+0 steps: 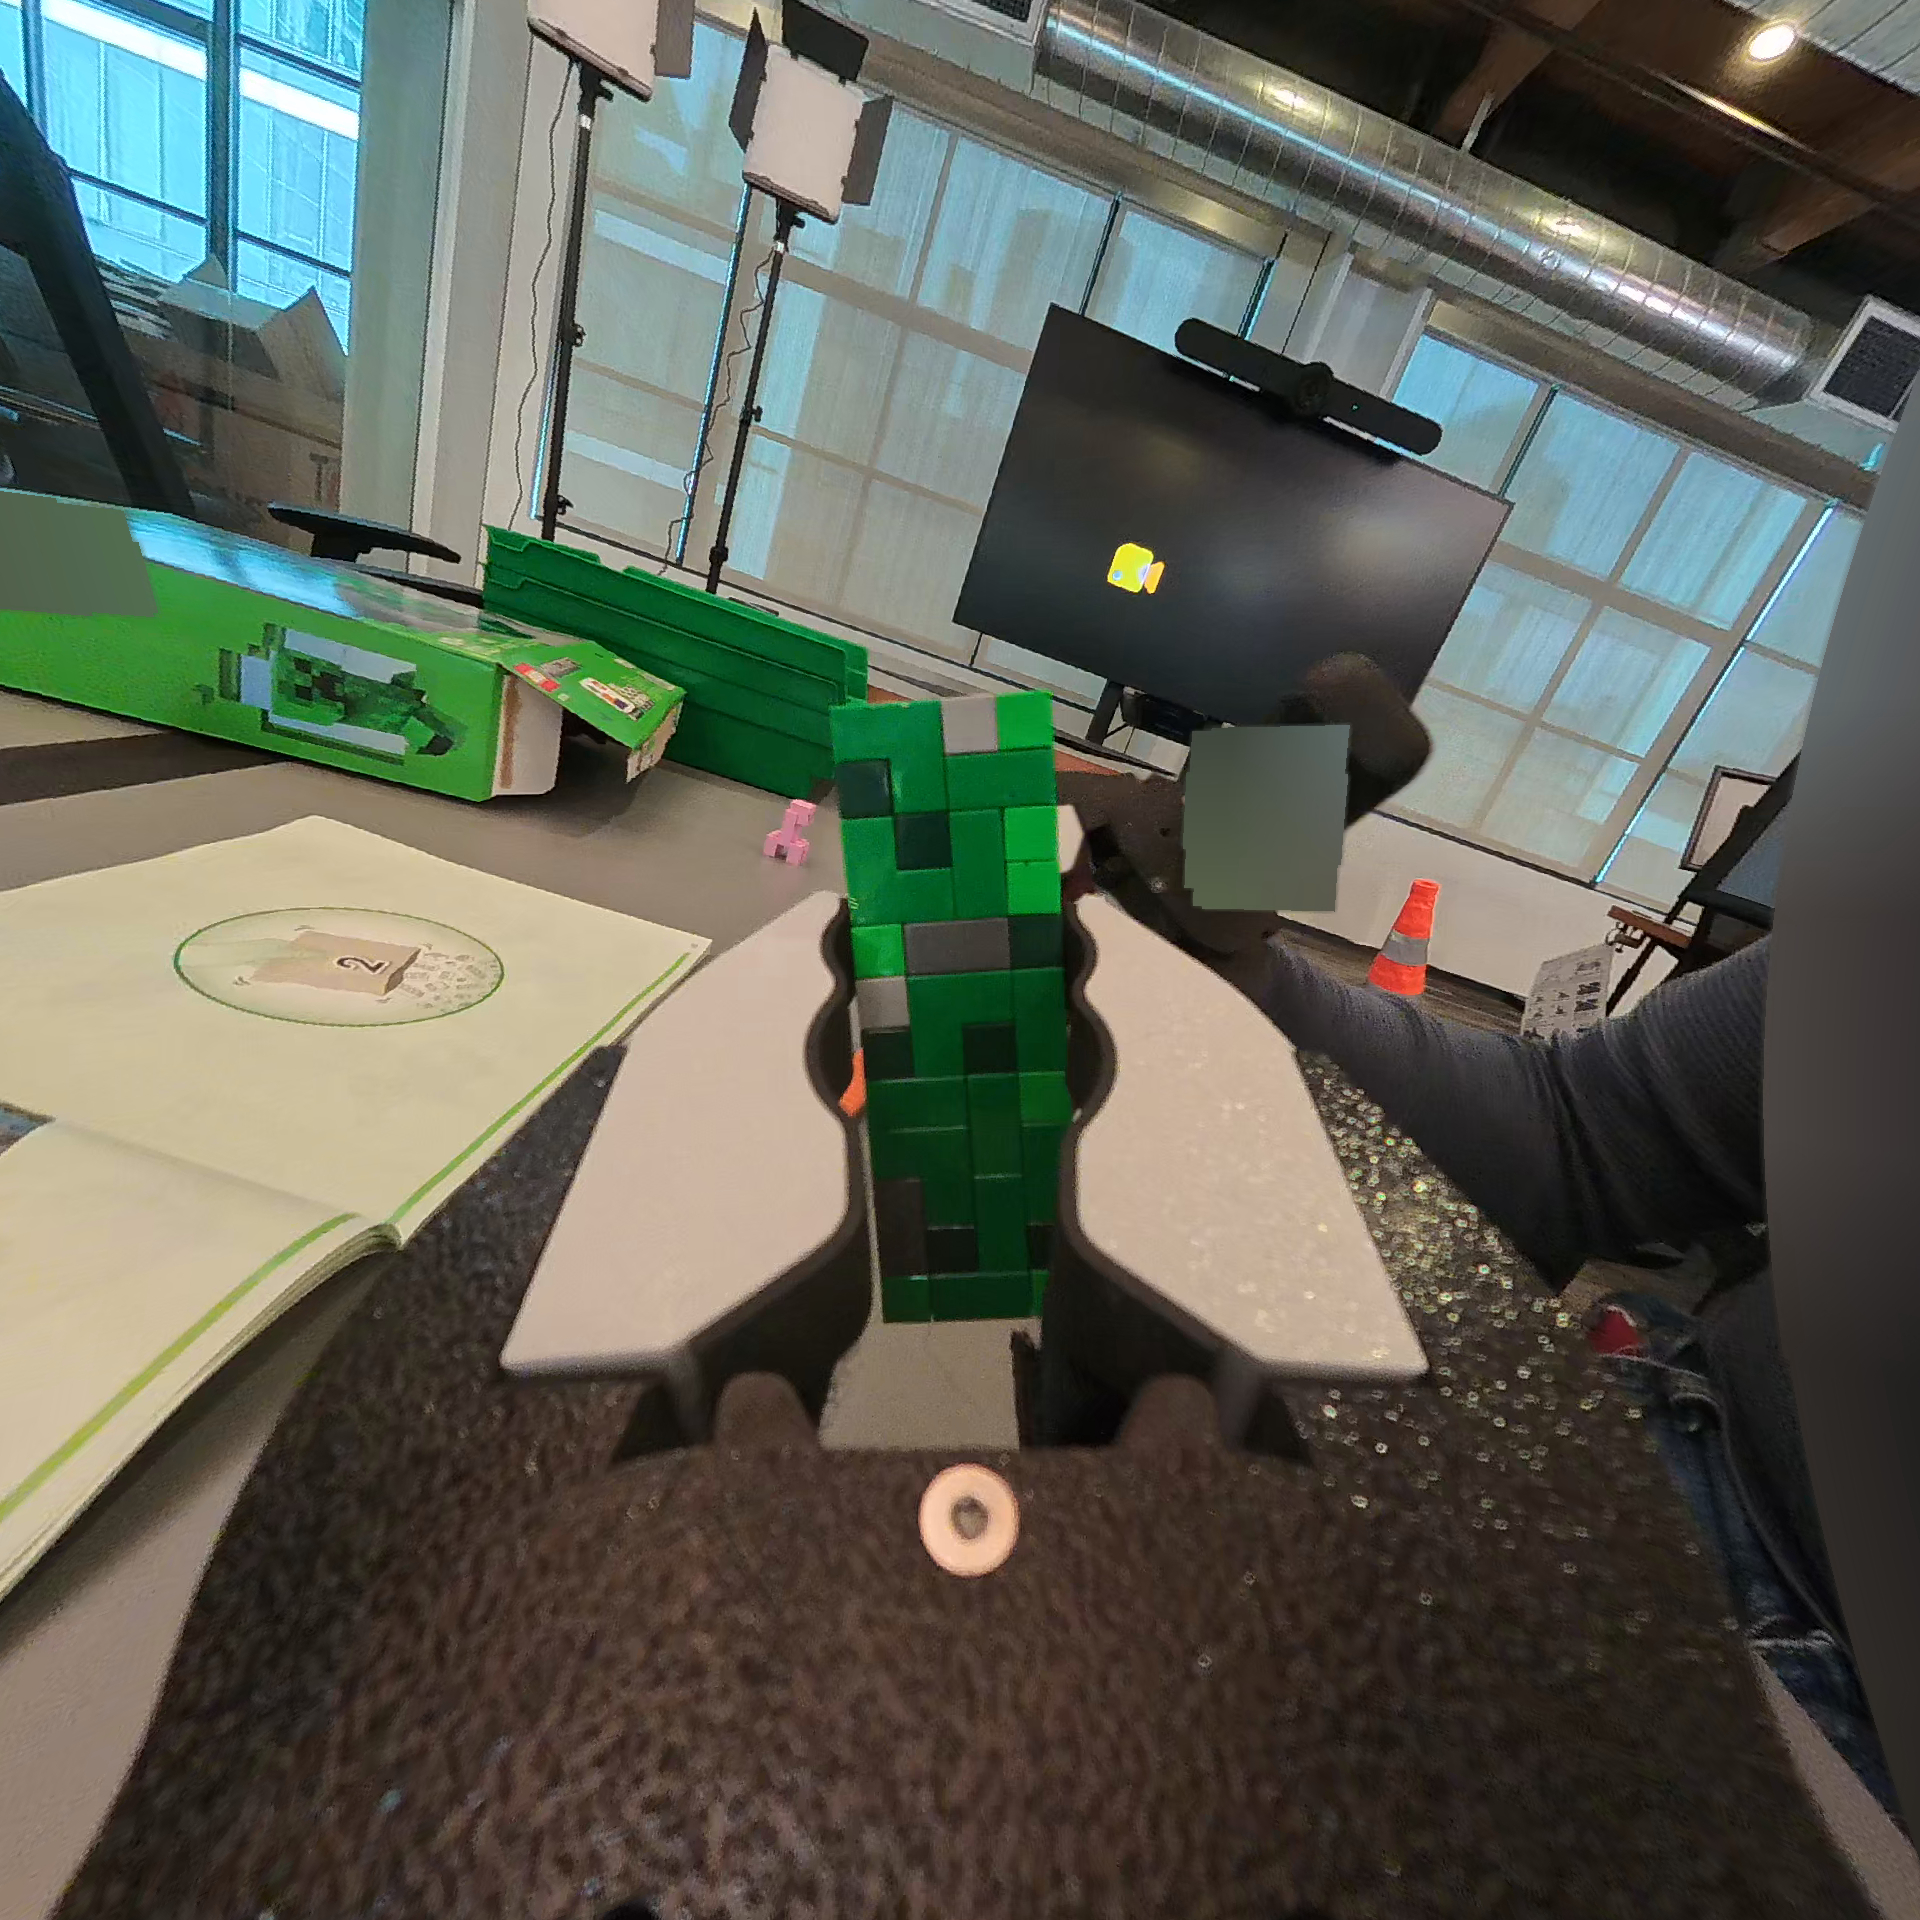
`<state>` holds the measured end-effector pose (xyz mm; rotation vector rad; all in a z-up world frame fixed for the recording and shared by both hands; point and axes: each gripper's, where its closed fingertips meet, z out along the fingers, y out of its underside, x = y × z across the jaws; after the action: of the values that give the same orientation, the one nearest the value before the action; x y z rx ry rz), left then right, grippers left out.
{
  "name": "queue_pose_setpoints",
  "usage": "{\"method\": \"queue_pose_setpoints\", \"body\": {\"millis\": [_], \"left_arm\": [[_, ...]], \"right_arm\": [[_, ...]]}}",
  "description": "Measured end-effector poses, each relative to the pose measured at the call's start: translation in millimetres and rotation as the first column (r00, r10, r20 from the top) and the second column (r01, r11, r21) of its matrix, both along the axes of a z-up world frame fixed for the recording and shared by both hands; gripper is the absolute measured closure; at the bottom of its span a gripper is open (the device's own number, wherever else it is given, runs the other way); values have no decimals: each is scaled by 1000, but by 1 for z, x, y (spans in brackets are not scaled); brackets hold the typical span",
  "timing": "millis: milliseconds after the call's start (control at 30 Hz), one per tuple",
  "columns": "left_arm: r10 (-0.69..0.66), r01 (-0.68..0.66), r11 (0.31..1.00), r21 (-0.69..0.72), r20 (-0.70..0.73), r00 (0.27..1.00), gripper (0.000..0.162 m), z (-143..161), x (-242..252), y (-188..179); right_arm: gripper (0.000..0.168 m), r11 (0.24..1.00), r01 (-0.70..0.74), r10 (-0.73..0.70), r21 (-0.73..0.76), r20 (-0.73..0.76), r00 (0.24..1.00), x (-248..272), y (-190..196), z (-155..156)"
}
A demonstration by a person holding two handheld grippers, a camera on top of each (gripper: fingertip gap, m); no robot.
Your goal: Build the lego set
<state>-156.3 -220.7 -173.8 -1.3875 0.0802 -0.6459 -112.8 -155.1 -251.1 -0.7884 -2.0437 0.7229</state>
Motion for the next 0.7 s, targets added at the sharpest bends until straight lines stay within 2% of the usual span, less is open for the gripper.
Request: {"method": "queue_pose_setpoints", "body": {"millis": [267, 533, 700], "left_arm": [[-14, 14, 1000, -15, -3, 1000, 125, -2, 2, 1], [-23, 23, 999, -24, -3, 1000, 125, -3, 3, 2], [-25, 26, 999, -24, 3, 1000, 125, -2, 2, 2]], "right_arm": [[76, 995, -26, 51, -96, 275, 960, 14, 24, -26], [75, 993, -93, 115, -78, 363, 925, 16, 22, -32], [74, 986, -67, 119, -154, 362, 925, 16, 20, -27]]}}
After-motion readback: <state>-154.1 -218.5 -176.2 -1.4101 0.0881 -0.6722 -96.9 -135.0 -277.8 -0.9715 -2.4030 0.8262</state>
